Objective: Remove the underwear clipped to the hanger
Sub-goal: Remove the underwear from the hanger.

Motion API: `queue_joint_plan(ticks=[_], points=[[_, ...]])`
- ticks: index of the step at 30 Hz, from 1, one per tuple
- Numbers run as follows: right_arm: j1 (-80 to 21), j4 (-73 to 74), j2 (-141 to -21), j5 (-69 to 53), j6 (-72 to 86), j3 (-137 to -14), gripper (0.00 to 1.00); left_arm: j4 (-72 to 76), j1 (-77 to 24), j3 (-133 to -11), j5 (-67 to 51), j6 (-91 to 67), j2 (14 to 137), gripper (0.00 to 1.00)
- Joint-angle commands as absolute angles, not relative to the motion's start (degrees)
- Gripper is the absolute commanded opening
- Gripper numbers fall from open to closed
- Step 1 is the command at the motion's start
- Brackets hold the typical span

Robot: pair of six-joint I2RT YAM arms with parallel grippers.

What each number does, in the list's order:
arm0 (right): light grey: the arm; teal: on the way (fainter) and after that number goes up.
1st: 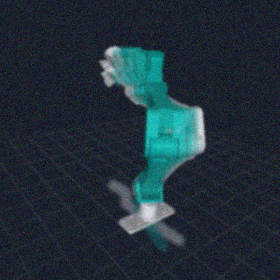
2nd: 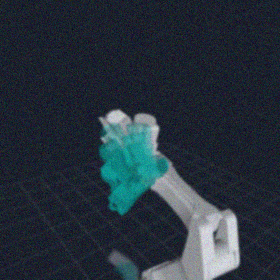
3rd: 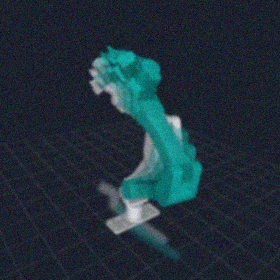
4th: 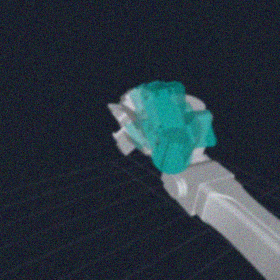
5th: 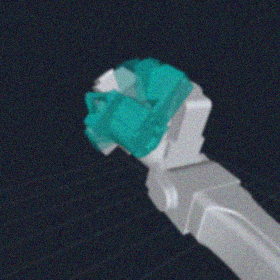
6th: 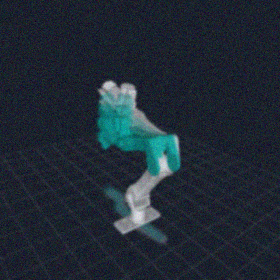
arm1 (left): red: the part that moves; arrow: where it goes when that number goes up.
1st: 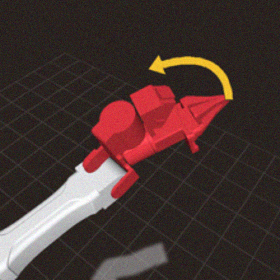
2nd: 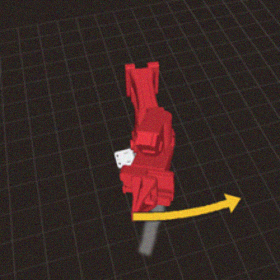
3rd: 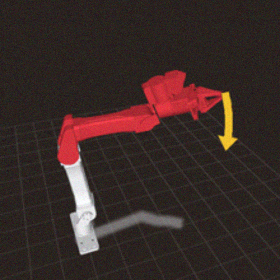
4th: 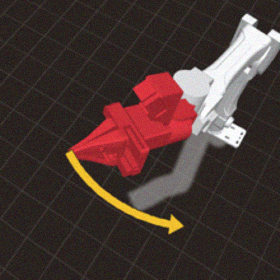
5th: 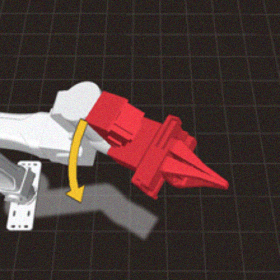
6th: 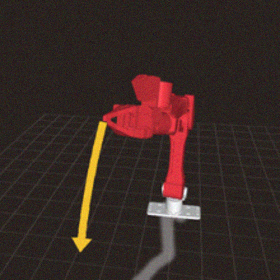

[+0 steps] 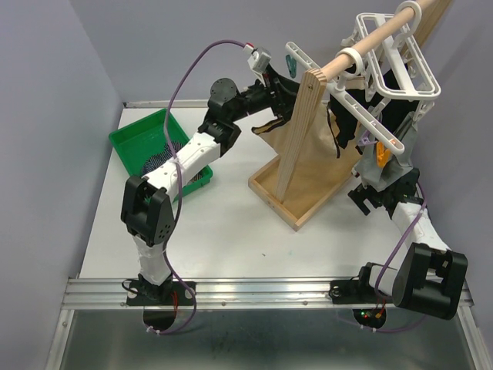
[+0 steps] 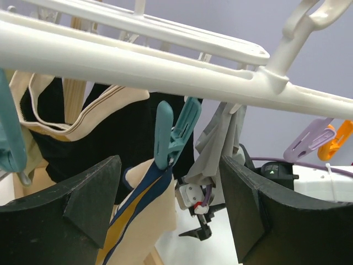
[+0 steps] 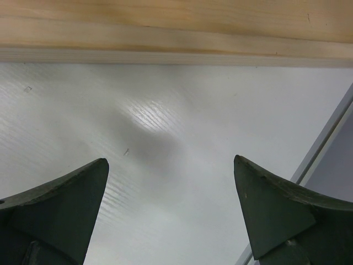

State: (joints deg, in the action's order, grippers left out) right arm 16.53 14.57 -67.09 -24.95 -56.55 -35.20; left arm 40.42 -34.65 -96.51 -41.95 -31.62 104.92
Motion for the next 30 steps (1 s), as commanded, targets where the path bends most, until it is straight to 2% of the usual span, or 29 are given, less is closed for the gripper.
queue_joint_plan(ticks=[1,22,26,30], points=[[16.96,15.47,-65.92,-27.16,-56.08,-37.26,1.00,43.59,-35.68,-100.90,-42.54,-32.08,104.76,0.83],[16.96,15.64,-66.27,-27.42,-56.07,-37.53,1.00,43.51,-38.41,-104.15,-33.84,-28.83,106.26,0.81],[16.96,15.64,-66.36,-27.42,-56.07,-37.62,1.00,43.42,-38.67,-104.06,-32.61,-28.30,106.17,0.74],[16.96,15.64,-66.36,-27.42,-56.07,-37.62,1.00,43.42,-38.76,-103.89,-31.03,-27.86,106.17,0.60]])
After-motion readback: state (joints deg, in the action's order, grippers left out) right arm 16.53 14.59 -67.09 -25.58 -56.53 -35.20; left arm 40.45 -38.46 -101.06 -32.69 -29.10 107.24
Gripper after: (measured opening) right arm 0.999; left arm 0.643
